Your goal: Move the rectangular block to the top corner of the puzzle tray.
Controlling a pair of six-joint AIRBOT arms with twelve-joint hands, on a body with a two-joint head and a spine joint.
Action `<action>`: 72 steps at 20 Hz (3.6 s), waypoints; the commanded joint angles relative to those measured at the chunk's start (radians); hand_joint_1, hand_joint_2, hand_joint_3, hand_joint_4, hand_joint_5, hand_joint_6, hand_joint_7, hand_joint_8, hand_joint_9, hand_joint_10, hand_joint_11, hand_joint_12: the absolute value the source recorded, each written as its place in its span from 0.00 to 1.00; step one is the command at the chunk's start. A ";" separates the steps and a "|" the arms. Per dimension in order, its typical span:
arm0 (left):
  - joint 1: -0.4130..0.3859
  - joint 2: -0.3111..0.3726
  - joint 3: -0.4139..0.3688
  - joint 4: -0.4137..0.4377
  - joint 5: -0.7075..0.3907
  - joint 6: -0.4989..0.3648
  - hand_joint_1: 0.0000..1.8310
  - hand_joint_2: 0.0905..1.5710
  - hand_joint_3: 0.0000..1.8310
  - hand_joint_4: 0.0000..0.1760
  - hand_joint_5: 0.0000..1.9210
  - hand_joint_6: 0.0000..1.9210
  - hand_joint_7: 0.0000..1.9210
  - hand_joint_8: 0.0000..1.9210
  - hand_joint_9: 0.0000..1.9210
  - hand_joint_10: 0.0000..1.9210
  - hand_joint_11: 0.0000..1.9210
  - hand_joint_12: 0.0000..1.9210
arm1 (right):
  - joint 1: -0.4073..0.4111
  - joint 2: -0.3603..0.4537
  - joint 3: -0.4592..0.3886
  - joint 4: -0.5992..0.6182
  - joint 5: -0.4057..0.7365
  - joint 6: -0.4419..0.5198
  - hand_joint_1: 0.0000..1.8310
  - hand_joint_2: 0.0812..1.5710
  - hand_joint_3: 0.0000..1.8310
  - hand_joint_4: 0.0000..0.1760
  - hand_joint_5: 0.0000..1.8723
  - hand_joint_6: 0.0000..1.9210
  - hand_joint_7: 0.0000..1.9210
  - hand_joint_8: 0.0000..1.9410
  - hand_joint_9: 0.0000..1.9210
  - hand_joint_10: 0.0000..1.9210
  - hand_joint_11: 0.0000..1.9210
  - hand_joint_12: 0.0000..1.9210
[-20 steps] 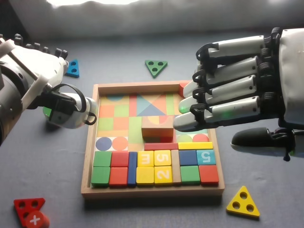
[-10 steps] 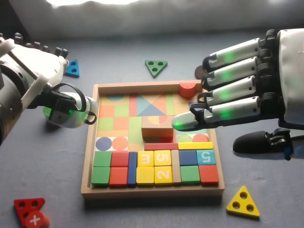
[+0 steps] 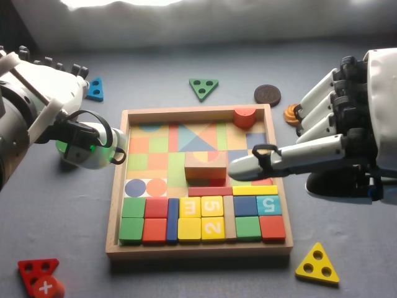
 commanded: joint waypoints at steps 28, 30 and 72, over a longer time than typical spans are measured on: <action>-0.002 0.022 -0.005 0.110 -0.004 0.012 0.00 0.83 0.00 0.00 0.09 0.00 0.17 0.00 0.18 0.00 0.00 0.35 | -0.023 -0.049 0.028 0.287 -0.630 -0.084 0.96 0.71 0.00 0.00 0.14 0.00 0.73 1.00 0.82 1.00 0.89 1.00; -0.002 0.022 -0.005 0.111 -0.004 0.012 0.00 0.83 0.00 0.00 0.10 0.00 0.18 0.00 0.18 0.00 0.02 0.34 | 0.007 -0.088 0.063 0.173 -0.632 0.065 0.97 0.72 0.00 0.00 0.15 0.00 0.72 1.00 0.81 1.00 0.89 1.00; -0.002 0.022 -0.005 0.107 -0.003 0.012 0.00 0.83 0.00 0.00 0.12 0.00 0.19 0.00 0.20 0.00 0.05 0.29 | 0.136 -0.445 0.355 -0.505 -0.637 0.572 0.96 0.71 0.00 0.00 0.18 0.00 0.71 1.00 0.82 1.00 0.88 1.00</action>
